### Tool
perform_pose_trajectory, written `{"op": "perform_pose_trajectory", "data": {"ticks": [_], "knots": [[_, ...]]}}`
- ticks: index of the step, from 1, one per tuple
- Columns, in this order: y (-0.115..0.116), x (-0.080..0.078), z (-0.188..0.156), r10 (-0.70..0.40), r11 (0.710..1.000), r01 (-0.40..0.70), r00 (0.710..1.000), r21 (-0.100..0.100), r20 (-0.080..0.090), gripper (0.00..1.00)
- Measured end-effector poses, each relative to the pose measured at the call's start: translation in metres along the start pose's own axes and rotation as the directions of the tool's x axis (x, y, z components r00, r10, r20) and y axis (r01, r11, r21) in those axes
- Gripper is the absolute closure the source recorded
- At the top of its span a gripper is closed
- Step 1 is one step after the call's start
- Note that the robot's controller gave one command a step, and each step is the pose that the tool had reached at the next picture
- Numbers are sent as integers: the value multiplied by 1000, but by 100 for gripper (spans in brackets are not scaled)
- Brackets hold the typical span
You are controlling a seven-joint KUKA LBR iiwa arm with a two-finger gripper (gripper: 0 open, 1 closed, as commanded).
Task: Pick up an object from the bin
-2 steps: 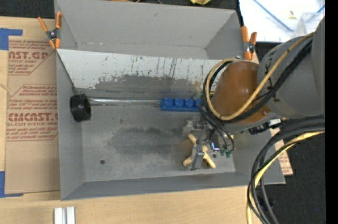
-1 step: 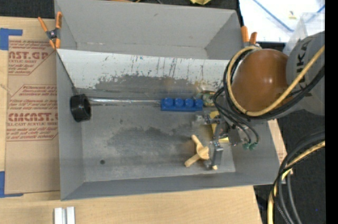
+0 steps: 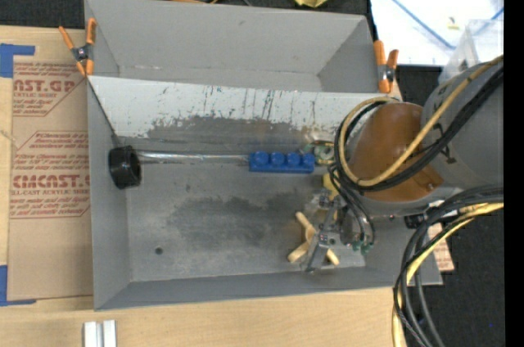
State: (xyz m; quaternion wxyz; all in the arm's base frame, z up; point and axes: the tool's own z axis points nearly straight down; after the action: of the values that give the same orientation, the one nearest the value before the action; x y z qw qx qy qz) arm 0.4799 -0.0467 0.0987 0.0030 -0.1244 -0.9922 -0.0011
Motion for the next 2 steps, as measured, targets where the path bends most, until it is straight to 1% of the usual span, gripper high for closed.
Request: {"op": "perform_pose_trajectory", "data": {"ticks": [1, 2], "knots": [[10, -1, 27, -151, 989, 151, 988, -3, 23, 0], [-2, -13, 27, 135, 991, -135, 991, -4, 6, 100]]}}
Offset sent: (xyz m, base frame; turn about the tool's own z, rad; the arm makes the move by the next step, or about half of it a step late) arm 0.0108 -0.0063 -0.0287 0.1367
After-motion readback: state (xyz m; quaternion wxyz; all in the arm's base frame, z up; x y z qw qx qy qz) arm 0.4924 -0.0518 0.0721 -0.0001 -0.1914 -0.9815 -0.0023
